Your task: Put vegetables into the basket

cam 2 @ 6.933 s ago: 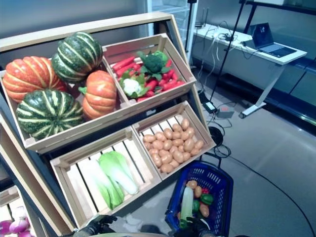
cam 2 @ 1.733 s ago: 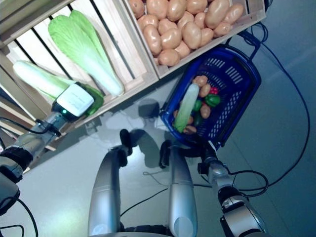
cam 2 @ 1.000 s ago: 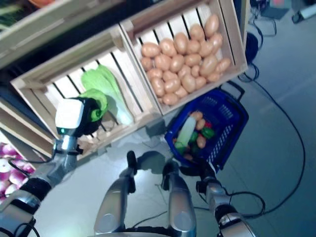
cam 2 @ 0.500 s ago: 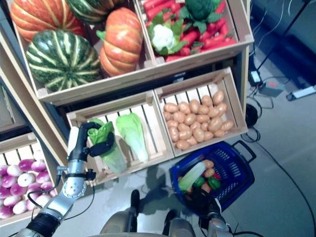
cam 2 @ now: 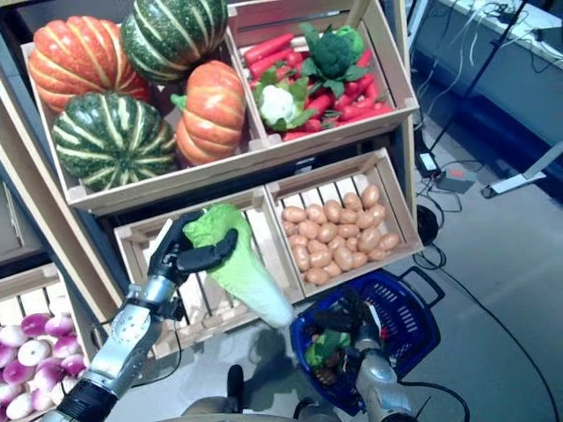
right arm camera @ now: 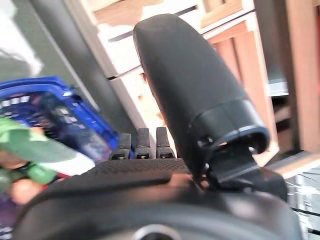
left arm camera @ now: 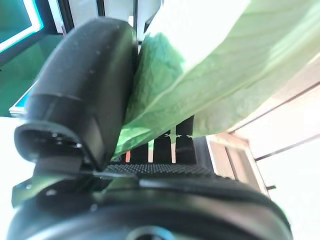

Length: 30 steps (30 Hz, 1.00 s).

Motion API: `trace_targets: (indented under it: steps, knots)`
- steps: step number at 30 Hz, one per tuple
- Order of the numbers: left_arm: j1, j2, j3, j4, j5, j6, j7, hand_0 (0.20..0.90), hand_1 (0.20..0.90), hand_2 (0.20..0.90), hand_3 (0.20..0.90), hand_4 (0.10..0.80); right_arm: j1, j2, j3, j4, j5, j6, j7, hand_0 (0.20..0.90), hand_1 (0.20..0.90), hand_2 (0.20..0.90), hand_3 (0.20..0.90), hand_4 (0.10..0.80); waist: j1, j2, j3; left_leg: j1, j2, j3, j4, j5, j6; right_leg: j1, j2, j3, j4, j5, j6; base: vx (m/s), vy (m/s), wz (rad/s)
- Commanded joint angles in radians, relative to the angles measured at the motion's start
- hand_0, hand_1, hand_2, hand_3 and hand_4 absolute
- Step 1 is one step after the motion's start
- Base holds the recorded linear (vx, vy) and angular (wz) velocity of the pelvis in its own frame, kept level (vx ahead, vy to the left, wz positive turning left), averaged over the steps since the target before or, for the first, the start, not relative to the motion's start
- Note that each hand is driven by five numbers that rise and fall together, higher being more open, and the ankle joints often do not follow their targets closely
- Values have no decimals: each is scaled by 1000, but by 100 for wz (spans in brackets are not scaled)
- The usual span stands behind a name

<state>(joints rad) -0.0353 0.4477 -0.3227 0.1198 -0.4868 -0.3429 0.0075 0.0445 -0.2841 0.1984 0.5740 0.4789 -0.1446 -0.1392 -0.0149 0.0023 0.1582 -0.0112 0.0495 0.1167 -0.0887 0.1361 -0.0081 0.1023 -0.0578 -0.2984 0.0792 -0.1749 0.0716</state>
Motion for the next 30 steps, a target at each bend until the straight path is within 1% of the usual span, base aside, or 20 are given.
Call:
trace_targets:
  steps: [1,3,5,6,8,11,12,13,14,15,17,18,19,22,24,25,27,30]
  knots:
    - [-86,-14,68,-115,-80,-37,-35,300,300,300,300,400,-9,-40,-54,-109,-23,-121,-13,900,900,900,900,800,-11,-27,-60,81,0,43,1,-153,-18,-38,-48,60,-138,203,47,53,2,-24]
    - [-78,-15,67,-123,-92,-12,-46,300,300,300,300,400,-1,-37,-65,-167,-11,-125,28,900,900,900,900,800,-18,-30,-65,85,1,48,1,-155,-15,-36,-46,66,-139,204,48,26,-7,-15]
    - [-73,-15,68,-126,-84,-6,-47,300,300,300,300,400,5,-37,-68,-202,-11,-127,50,900,900,900,900,800,-21,-31,-68,87,3,52,1,-155,-15,-35,-45,69,-140,205,48,18,-7,-11]
    - [-66,-9,72,-134,-75,0,-53,300,300,300,300,400,11,-48,-73,-260,17,-123,112,900,900,900,900,800,-25,-33,-71,87,5,57,1,-154,-15,-36,-44,74,-142,206,48,16,-7,-12]
    - [-61,-6,81,-142,-77,10,-61,300,300,300,300,400,17,-62,-76,-305,30,-113,163,900,900,900,900,800,-26,-35,-73,88,6,60,1,-154,-13,-37,-44,77,-142,205,48,8,-1,-14]
    - [-64,11,92,-149,-74,17,-73,300,300,300,300,400,18,-113,-75,-389,79,-94,296,900,900,900,900,800,-27,-39,-74,90,9,68,1,-155,-14,-38,-43,78,-139,200,46,-1,1,-7]
    - [-64,12,92,-149,-73,17,-73,300,300,300,300,400,17,-117,-75,-394,83,-92,304,900,900,900,900,800,-26,-39,-74,91,10,68,1,-155,-14,-38,-42,78,-139,200,46,0,0,0]
    - [-68,18,93,-148,-72,18,-80,300,300,300,300,400,9,-150,-78,-428,112,-65,358,900,900,900,900,800,-25,-42,-77,93,10,69,1,-156,-15,-35,-42,77,-141,199,47,0,0,0]
    - [-69,19,93,-148,-72,17,-81,300,300,300,300,400,8,-156,-79,-434,120,-58,375,900,900,900,900,800,-25,-43,-78,93,11,69,1,-157,-15,-34,-42,76,-142,199,47,0,0,0]
    - [-69,24,93,-158,-67,25,-82,300,300,300,300,400,4,-185,-75,-475,160,-23,429,900,900,900,900,800,-23,-47,-82,95,11,69,1,-158,-16,-31,-41,77,-144,198,47,0,0,0]
    - [-70,30,93,-162,-67,27,-94,300,300,300,300,400,-2,-216,-72,-509,208,19,498,900,900,900,900,800,-20,-50,-84,95,12,70,1,-158,-16,-30,-42,76,-145,198,47,0,0,0]
    - [-70,30,93,-162,-67,27,-94,300,300,300,300,400,-3,-218,-71,-511,211,23,503,900,900,900,900,800,-20,-50,-84,95,12,70,1,-158,-16,-30,-42,76,-145,198,47,0,0,0]
    - [-72,38,84,-167,-58,25,-95,300,300,300,300,400,-13,-247,-64,-541,268,61,552,900,900,900,900,800,-17,-54,-86,96,12,71,1,-158,-17,-29,-41,76,-146,197,47,0,0,0]
    - [-78,46,76,-166,-57,23,-99,300,300,300,300,400,-27,-276,-56,-569,332,109,621,900,900,900,900,800,-13,-58,-89,98,13,70,1,-160,-18,-26,-40,74,-147,196,47,0,0,0]
    - [-80,59,68,-161,-59,16,-105,300,300,300,300,400,-38,-306,-49,-591,367,172,699,900,900,900,900,800,-10,-61,-94,98,14,69,1,-160,-21,-21,-41,71,-152,197,48,0,0,0]
    - [-80,60,68,-161,-57,15,-107,300,300,300,300,400,-40,-311,-49,-594,369,182,713,900,900,900,900,800,-9,-62,-94,98,14,69,1,-160,-21,-21,-41,70,-152,197,48,0,0,0]
    - [-79,81,66,-166,-66,10,-122,300,300,300,300,400,-46,-350,-42,-616,391,239,749,900,900,900,900,800,-4,-64,-100,98,14,67,1,-159,-25,-19,-42,67,-154,197,47,0,0,0]
    - [-84,97,60,-170,-73,4,-135,300,300,300,300,400,-55,-376,-36,-610,403,278,776,900,900,900,900,800,-2,-65,-104,98,14,64,1,-160,-26,-18,-41,65,-156,196,47,0,0,0]
